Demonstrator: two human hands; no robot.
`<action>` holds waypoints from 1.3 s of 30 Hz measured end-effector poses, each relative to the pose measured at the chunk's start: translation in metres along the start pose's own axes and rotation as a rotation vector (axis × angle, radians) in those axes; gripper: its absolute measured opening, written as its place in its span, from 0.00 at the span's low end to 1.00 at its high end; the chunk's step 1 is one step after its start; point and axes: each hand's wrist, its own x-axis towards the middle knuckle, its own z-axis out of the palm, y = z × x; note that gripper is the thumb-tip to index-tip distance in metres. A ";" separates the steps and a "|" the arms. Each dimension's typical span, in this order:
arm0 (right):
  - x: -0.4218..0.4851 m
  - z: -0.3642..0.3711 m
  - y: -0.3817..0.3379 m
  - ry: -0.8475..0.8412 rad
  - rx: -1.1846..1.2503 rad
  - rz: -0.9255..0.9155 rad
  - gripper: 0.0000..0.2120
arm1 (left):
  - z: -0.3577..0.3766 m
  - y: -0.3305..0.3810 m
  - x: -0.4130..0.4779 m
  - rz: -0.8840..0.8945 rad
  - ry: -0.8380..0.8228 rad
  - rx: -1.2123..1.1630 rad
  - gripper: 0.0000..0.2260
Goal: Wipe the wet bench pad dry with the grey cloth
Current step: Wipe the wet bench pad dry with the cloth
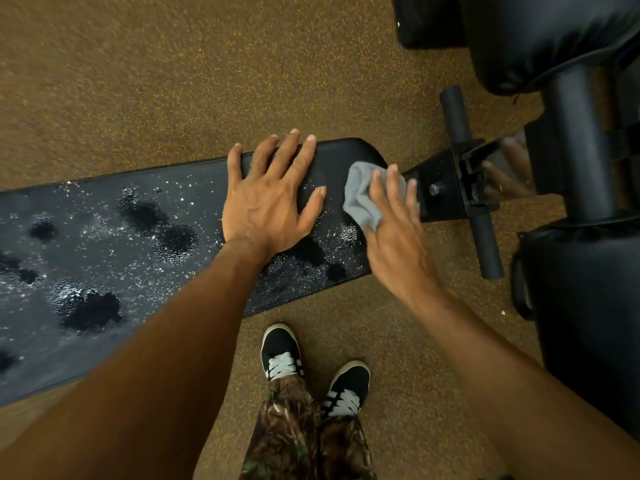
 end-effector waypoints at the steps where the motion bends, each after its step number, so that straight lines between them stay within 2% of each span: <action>1: 0.007 0.001 -0.010 0.023 0.002 0.007 0.31 | 0.000 0.000 0.000 -0.002 -0.001 0.000 0.31; 4: -0.002 0.010 -0.021 0.059 -0.114 -0.116 0.31 | 0.000 0.000 0.000 0.000 -0.002 0.002 0.31; 7: -0.039 0.015 0.001 -0.013 -0.214 -0.246 0.33 | -0.001 0.000 0.000 -0.001 0.002 0.005 0.31; 10: -0.036 0.008 0.011 -0.043 -0.162 -0.142 0.33 | 0.000 0.000 0.000 -0.001 0.012 0.005 0.31; 13: -0.003 0.004 -0.018 0.021 -0.041 0.000 0.32 | 0.002 0.000 0.000 -0.001 0.017 0.001 0.31; 16: -0.002 0.013 -0.025 0.050 -0.109 -0.087 0.31 | 0.001 -0.001 -0.001 0.000 0.017 -0.002 0.31; 19: -0.034 0.015 0.009 -0.011 -0.226 -0.236 0.36 | 0.001 -0.001 -0.001 -0.002 0.012 0.000 0.31; 22: -0.041 0.006 0.024 -0.043 -0.166 -0.182 0.36 | 0.001 0.000 -0.001 -0.003 0.014 0.004 0.31; 26: -0.018 0.013 -0.011 0.016 -0.098 -0.020 0.33 | 0.002 -0.001 -0.001 -0.006 0.020 -0.001 0.31; 28: -0.027 0.022 -0.015 0.033 -0.131 -0.101 0.33 | 0.002 -0.001 0.000 -0.005 0.021 -0.001 0.31; 30: -0.045 0.026 0.003 -0.014 -0.187 -0.232 0.34 | 0.001 -0.001 -0.001 -0.005 0.019 0.001 0.31; 32: -0.056 0.020 0.022 -0.048 -0.183 -0.282 0.36 | 0.001 0.000 0.000 -0.005 0.019 0.005 0.31; 37: -0.027 0.010 -0.002 -0.047 -0.063 -0.108 0.31 | 0.002 0.000 -0.001 -0.003 0.030 -0.003 0.30; 39: -0.027 0.018 -0.016 -0.005 -0.112 -0.118 0.31 | 0.002 -0.001 -0.001 -0.004 0.030 -0.003 0.30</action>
